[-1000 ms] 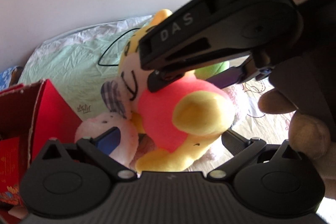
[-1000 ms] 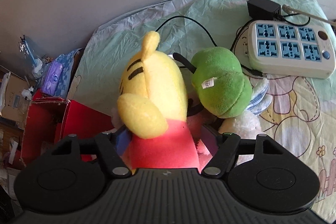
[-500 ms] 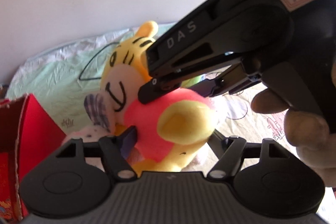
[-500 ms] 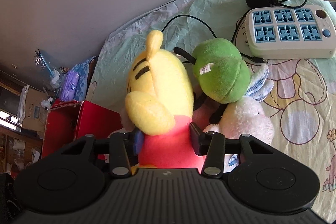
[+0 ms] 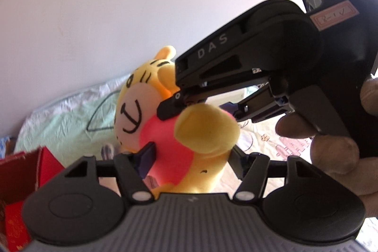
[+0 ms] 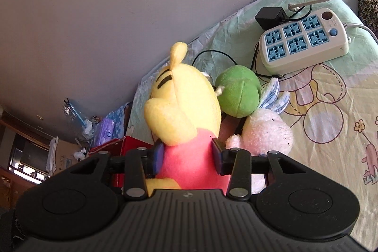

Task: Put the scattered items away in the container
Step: 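Carry the tiger plush with the right gripper over the red box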

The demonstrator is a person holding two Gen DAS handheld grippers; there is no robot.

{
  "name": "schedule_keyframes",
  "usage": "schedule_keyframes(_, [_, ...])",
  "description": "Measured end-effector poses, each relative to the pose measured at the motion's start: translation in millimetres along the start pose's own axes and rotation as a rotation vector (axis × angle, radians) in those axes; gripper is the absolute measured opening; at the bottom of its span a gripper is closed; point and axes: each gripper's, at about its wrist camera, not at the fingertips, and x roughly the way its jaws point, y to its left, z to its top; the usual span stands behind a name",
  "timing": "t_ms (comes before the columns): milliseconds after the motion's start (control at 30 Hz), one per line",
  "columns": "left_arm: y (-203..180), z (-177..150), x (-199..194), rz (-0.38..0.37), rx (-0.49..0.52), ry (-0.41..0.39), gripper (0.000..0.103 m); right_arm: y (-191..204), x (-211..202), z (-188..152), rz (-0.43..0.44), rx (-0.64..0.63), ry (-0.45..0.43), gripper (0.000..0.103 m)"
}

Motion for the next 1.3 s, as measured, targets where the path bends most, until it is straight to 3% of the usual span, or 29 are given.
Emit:
schedule_keyframes(167, [-1.7, 2.6, -20.3, 0.030, 0.004, -0.038, 0.065, 16.2, -9.4, -5.9, 0.025, -0.045, -0.023, 0.044])
schedule_keyframes(333, [7.0, 2.8, -49.8, 0.109, 0.002, -0.091, 0.065, 39.1, -7.5, -11.2, 0.109, -0.055, -0.034, 0.043])
schedule_keyframes(567, [50.3, -5.9, -77.9, 0.223, -0.016, -0.112, 0.065, 88.5, 28.4, -19.9, 0.214, -0.077, 0.010, 0.043])
schedule_keyframes(900, [142.1, -42.1, -98.0, 0.292, 0.022, -0.049, 0.065, 148.5, 114.3, -65.4, 0.270, -0.026, 0.062, 0.043])
schedule_keyframes(1300, [231.9, -91.7, -103.6, 0.296, 0.143, 0.090, 0.065, 191.5, 201.4, -132.6, 0.296, 0.130, 0.108, 0.043])
